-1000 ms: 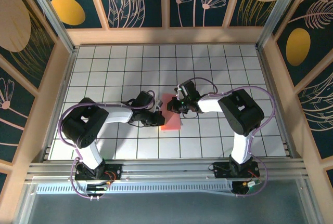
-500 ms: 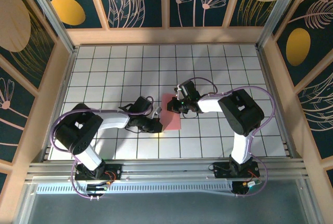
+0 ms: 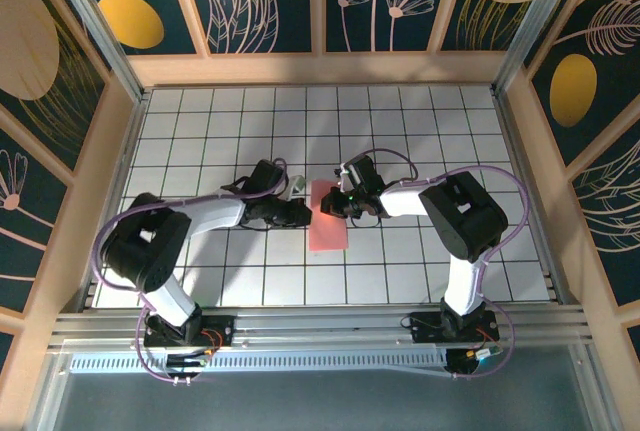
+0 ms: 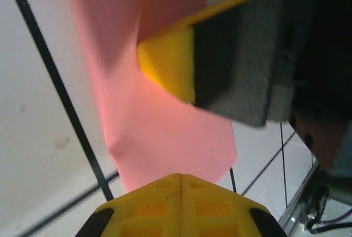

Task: Fold a paper plane with a square sheet of paper (fold left side to right side)
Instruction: Hold the square sheet of paper at the center of the table.

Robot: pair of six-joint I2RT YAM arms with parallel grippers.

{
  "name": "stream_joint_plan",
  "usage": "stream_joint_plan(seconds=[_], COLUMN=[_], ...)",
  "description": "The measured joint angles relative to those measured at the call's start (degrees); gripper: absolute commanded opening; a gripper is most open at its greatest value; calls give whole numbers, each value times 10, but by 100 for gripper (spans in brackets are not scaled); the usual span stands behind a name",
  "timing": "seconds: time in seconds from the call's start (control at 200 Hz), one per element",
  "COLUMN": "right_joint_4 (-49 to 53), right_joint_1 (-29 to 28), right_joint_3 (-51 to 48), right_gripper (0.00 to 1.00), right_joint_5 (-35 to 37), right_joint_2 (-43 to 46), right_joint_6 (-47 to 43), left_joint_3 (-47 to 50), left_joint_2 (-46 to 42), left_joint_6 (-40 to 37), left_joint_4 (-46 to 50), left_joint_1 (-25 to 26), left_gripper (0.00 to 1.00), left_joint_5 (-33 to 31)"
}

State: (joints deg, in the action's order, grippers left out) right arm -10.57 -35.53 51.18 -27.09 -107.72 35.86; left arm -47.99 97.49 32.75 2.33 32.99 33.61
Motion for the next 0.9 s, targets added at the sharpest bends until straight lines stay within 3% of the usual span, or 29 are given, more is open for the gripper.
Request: stream_joint_plan(seconds=[0.195,0.546,0.761,0.901], right_joint_4=[0,0,34,77], right_joint_1=[0,-1,-2,0], right_joint_3=[0,0,14,21], right_gripper=[0,0,21,24], right_joint_5=[0,1,11,32], right_joint_2=[0,0,8,31], right_joint_6=[0,0,-9,-15], left_joint_3=[-11,-13,-12,-9], left_joint_2=[53,70,70,67], left_joint_6=[-4,0,7,19], left_joint_4=[-5,-23,-28,-32], left_joint_1=[0,0,7,12], left_gripper=[0,0,0,0], left_joint_5=[-2,-2,-9,-20])
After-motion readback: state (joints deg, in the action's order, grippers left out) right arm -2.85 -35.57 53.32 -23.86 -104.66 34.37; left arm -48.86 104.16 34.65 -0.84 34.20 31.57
